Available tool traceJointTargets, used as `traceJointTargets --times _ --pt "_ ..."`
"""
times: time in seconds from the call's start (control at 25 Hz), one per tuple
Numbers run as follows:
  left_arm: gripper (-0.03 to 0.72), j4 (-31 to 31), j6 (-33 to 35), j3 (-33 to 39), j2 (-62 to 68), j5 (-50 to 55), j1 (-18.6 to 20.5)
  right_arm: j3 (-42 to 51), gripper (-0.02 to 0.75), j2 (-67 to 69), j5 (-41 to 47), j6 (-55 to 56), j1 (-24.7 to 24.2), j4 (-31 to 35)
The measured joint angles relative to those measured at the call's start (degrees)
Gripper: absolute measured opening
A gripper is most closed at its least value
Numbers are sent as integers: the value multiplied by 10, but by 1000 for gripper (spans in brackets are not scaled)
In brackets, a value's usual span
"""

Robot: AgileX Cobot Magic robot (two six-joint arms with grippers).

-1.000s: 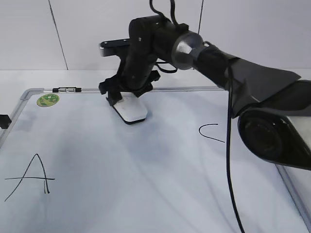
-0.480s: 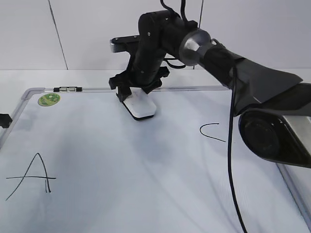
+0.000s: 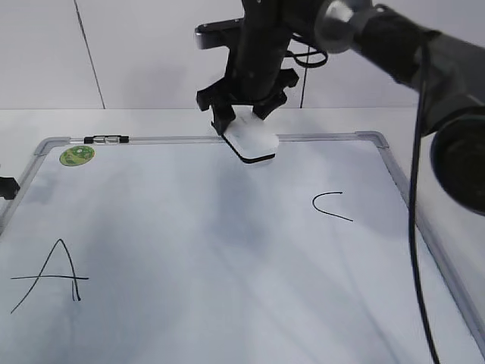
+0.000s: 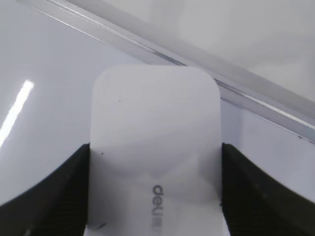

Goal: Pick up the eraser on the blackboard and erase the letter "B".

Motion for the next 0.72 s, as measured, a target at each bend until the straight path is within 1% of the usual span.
traceJointTargets --times 0.24,0.4,0.52,0.72 --pt "53 -2 0 0 0 9 0 111 521 -107 0 2 0 -32" --pt "53 -3 0 0 0 22 0 191 521 -198 0 19 0 -66" --pt "53 -3 0 0 0 29 0 234 521 -250 0 23 0 -77" --pt "53 -3 0 0 0 43 0 349 521 -348 1 49 -2 -96"
